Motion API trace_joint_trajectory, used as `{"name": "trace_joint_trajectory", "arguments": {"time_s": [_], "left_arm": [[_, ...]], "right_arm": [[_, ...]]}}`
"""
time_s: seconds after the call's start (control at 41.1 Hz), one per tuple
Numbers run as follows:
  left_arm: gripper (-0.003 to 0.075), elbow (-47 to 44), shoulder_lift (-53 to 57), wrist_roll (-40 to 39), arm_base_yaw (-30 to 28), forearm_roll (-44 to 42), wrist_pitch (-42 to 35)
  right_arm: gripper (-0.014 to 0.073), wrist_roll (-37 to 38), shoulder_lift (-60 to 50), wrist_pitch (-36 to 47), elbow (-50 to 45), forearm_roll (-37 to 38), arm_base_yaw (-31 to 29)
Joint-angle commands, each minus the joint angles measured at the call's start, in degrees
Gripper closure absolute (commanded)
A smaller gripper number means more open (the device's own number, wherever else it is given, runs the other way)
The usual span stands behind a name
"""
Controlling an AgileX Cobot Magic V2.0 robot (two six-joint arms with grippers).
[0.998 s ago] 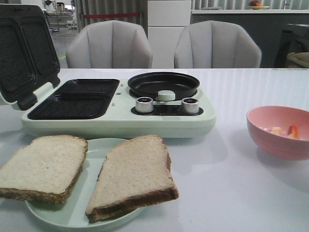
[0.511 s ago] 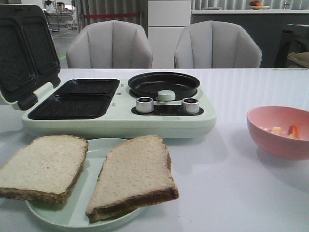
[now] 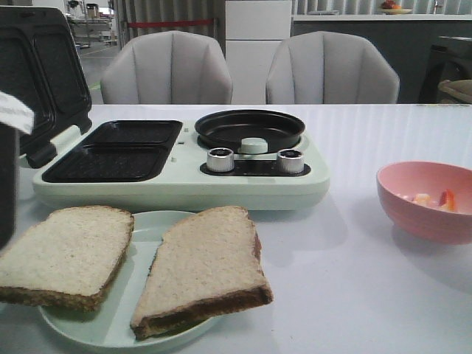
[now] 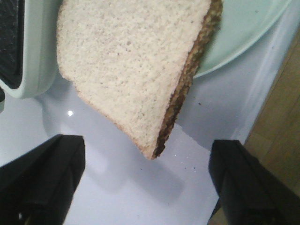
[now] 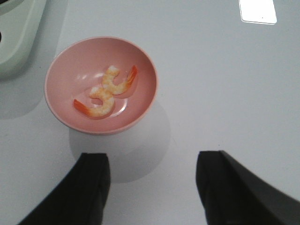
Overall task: Make breakfast with bread and shrimp
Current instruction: 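Lower the left gripper and grasp the bread slice nearest it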
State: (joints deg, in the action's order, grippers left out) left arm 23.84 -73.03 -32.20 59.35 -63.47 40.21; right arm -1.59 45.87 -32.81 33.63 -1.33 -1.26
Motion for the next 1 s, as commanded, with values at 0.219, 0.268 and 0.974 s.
{"name": "trace_joint_trajectory", "arguments": {"time_s": [0.219,0.268,0.974], "left_arm": [[0.0135,1.5,-10.2,-14.8,0.4,-15.5,3.1],[0.0150,1.5,-11.4,-16.6,0.4,-17.5,4.3],[0.0405,1.5,-16.4,-21.3,0.2,-21.3,6.3]], "right_arm": [[0.0078,-0.5,-0.1,3.5,1.7,0.7,-0.3],[0.0078,-0.5,-0.1,3.5,1.7,0.7,-0.3],[0.0078,-0.5,-0.1,3.5,1.7,0.7,-0.3]]}}
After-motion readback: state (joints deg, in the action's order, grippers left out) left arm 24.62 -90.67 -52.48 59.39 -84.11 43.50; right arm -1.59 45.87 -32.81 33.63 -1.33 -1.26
